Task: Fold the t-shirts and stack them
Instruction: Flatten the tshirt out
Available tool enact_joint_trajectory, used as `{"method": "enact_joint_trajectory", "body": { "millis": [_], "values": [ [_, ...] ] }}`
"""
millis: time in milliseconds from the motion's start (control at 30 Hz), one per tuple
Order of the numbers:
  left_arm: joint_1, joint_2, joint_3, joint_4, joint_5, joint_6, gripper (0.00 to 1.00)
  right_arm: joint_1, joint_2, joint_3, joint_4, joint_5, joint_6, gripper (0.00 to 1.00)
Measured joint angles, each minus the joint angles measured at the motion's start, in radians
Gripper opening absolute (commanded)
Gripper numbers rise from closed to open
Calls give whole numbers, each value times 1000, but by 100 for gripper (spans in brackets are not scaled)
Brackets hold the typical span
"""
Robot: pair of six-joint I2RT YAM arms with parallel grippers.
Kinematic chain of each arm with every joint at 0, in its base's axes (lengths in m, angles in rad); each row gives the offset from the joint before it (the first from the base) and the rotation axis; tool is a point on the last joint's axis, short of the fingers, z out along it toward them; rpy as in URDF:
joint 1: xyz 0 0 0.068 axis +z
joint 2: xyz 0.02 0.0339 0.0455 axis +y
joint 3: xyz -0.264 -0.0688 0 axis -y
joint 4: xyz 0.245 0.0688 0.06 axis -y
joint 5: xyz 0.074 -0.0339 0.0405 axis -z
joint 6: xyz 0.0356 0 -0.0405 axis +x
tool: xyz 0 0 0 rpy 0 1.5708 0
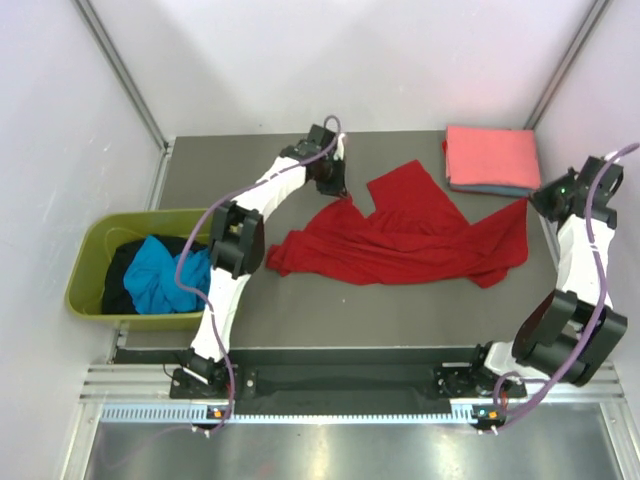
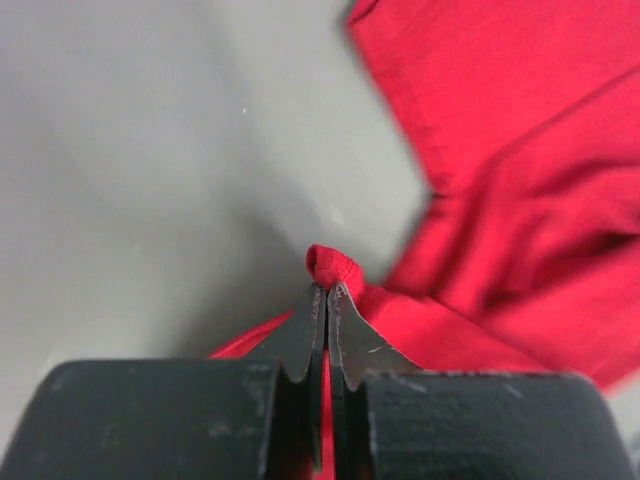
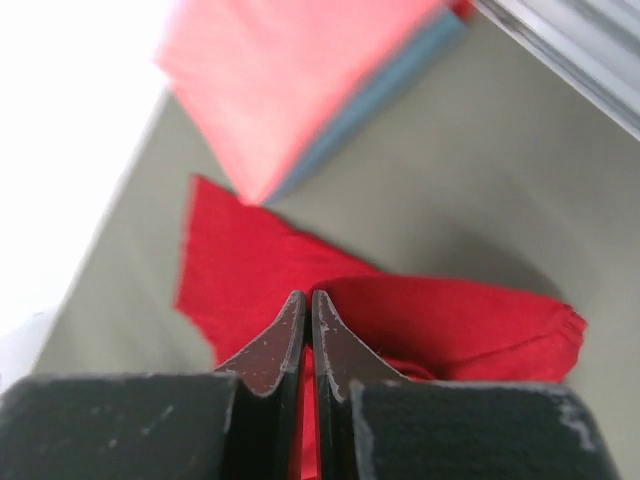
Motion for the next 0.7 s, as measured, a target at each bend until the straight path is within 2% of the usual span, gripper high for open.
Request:
{"method": "enact_joint_trajectory", "body": {
  "millis": [167, 433, 567, 633, 700],
  "values": [
    [43, -223, 81, -73, -42, -97, 0, 26, -69, 216, -110, 26, 16, 0],
    [282, -734, 211, -38, -57, -260, 0, 11, -109, 748, -171, 135, 37, 0],
    [293, -903, 219, -24, -27, -294, 0, 6, -181, 833, -188, 174, 38, 0],
    [290, -949, 222, -24, 0, -304, 0, 3, -169, 953, -232, 168, 31, 0],
    [290, -974, 202, -12, 11, -309, 0, 3, -189, 980, -220, 158, 24, 0]
  ]
}}
